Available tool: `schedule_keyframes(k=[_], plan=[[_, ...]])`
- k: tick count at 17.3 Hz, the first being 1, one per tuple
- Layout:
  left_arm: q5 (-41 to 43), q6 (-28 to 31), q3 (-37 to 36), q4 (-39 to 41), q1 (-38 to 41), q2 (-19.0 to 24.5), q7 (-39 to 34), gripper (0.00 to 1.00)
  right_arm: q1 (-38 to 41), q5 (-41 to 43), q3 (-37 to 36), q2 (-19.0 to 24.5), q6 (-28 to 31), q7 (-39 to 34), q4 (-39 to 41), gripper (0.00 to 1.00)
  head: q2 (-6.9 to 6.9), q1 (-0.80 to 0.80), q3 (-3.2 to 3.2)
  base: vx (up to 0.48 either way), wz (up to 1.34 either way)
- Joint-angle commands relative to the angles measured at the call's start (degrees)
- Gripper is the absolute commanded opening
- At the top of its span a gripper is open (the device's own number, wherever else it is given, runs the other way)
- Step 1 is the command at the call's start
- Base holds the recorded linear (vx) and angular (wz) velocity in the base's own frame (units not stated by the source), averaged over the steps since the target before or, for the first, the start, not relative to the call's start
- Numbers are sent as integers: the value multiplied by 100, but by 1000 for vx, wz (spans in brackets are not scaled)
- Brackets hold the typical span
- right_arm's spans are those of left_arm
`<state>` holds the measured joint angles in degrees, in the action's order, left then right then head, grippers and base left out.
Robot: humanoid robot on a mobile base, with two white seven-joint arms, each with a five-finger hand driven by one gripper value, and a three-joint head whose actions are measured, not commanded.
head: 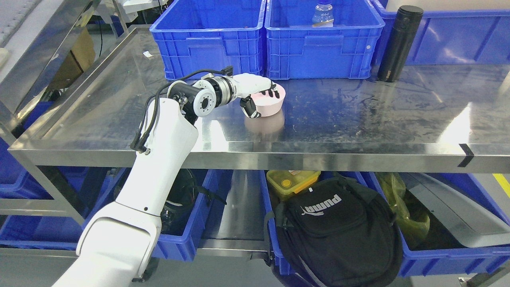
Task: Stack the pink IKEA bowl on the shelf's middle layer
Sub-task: 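Close the left hand on the rim of the pink bowl, then lift the pink bowl off the table with the left hand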
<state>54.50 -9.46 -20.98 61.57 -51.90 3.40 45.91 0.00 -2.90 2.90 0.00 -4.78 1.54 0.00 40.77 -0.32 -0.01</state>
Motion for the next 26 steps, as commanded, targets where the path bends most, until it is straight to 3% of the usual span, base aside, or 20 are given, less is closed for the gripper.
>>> schedule_keyframes(k=[1, 16, 21, 24, 26], plan=[[17, -20, -178, -953, -373, -240, -82, 59, 123, 0, 0, -100, 4, -4, 100, 100, 0, 0, 0, 0, 0], [377, -99, -214, -1419, -373, -240, -293, 58, 123, 0, 0, -100, 4, -4, 100, 100, 0, 0, 0, 0, 0], [377, -117, -161, -1446, -364, -240, -363, 39, 123, 0, 0, -100, 4, -4, 100, 100, 0, 0, 0, 0, 0], [377, -432, 75, -1420, -329, -240, -364, 15, 123, 0, 0, -100, 4, -4, 100, 100, 0, 0, 0, 0, 0], [351, -556, 461, -1411, -329, -240, -364, 11, 123, 0, 0, -100, 4, -4, 100, 100, 0, 0, 0, 0, 0]])
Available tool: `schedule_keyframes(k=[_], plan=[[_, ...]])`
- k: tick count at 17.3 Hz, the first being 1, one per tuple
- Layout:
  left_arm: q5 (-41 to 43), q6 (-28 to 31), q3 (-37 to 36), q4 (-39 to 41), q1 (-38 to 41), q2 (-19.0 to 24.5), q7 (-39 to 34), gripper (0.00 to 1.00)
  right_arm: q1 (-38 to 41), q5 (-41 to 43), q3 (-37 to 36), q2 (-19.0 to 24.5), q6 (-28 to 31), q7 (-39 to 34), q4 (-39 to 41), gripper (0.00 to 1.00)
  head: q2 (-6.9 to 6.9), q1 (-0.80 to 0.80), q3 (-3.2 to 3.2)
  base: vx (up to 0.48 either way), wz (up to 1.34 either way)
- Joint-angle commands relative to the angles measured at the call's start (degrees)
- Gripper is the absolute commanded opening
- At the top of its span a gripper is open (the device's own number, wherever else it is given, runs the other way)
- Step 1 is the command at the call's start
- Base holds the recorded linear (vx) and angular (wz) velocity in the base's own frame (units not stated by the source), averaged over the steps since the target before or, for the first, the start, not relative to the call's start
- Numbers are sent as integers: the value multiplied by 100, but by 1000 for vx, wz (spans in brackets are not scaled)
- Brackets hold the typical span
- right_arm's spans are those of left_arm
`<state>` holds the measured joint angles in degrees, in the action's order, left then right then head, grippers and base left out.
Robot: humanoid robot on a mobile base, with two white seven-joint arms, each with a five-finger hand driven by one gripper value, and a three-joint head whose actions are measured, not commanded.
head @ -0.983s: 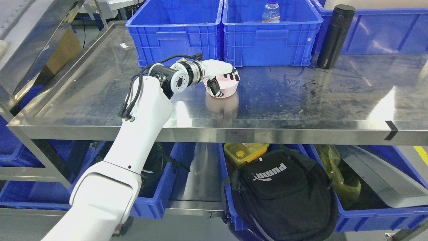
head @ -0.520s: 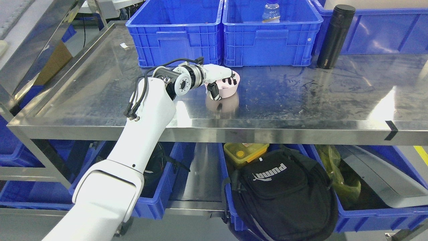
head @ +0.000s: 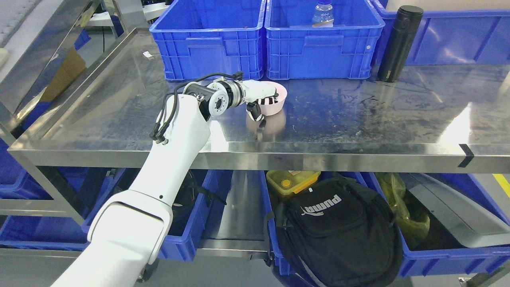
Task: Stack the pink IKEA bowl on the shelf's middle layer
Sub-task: 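Lift the pink bowl off the table with the left hand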
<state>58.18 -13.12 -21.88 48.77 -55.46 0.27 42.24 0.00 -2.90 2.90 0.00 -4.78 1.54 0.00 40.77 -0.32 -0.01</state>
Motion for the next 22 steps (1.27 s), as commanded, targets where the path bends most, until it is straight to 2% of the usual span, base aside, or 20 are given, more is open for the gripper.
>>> schedule_keyframes(k=[1, 5, 7, 12, 16, 22], plan=[[-35, -312, 796, -78, 27, 73, -5, 10, 123, 0, 0, -100, 4, -4, 100, 100, 0, 0, 0, 0, 0], [-123, -788, 1711, 378, 132, 73, 30, 2, 123, 0, 0, -100, 4, -4, 100, 100, 0, 0, 0, 0, 0], [-263, -841, 2220, 799, 220, 73, 57, 2, 123, 0, 0, -100, 4, -4, 100, 100, 0, 0, 0, 0, 0], [-816, -1184, 2802, 1994, 396, 73, 74, 0, 123, 0, 0, -100, 4, -4, 100, 100, 0, 0, 0, -2, -4], [-1274, -1272, 2724, 2856, 860, 73, 101, 1, 123, 0, 0, -100, 4, -4, 100, 100, 0, 0, 0, 2, 44], [-1388, -1395, 2293, 3429, 1345, 73, 74, 1, 123, 0, 0, -100, 4, -4, 100, 100, 0, 0, 0, -1, 227]])
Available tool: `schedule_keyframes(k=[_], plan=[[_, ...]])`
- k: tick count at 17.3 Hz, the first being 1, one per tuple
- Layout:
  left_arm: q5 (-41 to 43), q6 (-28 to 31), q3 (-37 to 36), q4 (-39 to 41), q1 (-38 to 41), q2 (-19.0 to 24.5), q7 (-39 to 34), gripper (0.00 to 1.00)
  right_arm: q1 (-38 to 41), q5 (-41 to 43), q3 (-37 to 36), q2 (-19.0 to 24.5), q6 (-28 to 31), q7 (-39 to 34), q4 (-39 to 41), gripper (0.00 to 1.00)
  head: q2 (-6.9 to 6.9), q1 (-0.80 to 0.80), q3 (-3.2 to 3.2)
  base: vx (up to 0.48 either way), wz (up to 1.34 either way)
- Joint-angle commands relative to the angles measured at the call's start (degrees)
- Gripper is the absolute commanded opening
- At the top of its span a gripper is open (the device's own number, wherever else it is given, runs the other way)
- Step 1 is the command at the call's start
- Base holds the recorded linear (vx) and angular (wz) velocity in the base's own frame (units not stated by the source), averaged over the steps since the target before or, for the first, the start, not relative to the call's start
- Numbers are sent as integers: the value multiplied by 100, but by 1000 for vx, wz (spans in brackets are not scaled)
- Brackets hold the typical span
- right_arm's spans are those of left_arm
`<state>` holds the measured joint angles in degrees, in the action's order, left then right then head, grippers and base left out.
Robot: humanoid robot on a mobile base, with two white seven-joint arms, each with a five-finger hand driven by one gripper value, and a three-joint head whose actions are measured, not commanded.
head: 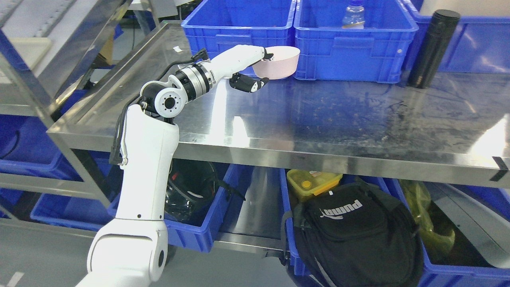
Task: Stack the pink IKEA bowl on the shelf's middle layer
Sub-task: 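Hold the pink bowl raised in the left hand while driving to the shelf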
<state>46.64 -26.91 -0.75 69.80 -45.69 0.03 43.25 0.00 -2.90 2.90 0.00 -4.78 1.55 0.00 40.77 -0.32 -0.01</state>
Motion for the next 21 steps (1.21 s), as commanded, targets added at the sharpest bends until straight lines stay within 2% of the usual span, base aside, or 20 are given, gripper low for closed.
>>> schedule_keyframes(k=[1, 7, 21], plan=[[-243, -8, 180, 1361, 359, 97, -28, 1, 123, 0, 0, -100, 4, -6, 100, 100, 0, 0, 0, -36, 406], [-331, -52, -408, 1580, 683, 97, -19, 1, 123, 0, 0, -100, 4, -6, 100, 100, 0, 0, 0, -42, 748], [-560, -447, -408, 1730, 1009, 97, -10, 1, 123, 0, 0, -100, 4, -6, 100, 100, 1, 0, 0, 3, 1218]])
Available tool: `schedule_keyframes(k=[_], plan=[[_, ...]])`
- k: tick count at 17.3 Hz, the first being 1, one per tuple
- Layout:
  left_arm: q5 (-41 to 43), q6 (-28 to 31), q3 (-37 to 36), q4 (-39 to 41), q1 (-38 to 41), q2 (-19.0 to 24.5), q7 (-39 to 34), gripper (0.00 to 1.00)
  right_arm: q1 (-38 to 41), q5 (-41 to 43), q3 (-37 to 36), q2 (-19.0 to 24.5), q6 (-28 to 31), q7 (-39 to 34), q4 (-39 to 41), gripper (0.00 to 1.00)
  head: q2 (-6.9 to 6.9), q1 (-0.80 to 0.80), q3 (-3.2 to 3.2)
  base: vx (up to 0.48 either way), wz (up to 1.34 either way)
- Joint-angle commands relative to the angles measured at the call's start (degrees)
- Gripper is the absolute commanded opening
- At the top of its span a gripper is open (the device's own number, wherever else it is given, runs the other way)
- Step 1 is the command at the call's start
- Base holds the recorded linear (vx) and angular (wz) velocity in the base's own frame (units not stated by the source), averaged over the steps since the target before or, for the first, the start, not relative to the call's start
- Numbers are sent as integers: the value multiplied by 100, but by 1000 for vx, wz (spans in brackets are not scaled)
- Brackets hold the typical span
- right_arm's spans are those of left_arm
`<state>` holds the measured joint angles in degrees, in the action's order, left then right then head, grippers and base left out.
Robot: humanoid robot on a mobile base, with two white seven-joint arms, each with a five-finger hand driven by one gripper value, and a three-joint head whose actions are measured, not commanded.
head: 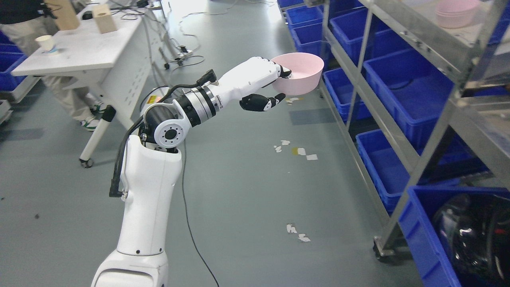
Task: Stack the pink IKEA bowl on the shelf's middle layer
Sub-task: 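Hold the pink bowl raised in the left hand while driving to the shelf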
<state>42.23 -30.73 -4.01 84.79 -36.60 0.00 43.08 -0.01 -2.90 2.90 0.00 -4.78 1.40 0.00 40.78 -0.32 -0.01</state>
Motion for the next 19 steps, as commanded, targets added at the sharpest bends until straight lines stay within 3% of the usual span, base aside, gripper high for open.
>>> schedule_keyframes(k=[1, 9, 19], plan=[[-136, -64, -82, 231, 100, 100, 7, 1, 124, 0, 0, -100, 3, 10, 100, 100, 0, 0, 0, 40, 824], [-488, -354, -188, 231, 320, 100, 16, 1, 124, 0, 0, -100, 3, 10, 100, 100, 1, 0, 0, 68, 299], [-479, -302, -153, 319, 531, 100, -10, 1, 124, 0, 0, -100, 3, 10, 100, 100, 1, 0, 0, 182, 25]])
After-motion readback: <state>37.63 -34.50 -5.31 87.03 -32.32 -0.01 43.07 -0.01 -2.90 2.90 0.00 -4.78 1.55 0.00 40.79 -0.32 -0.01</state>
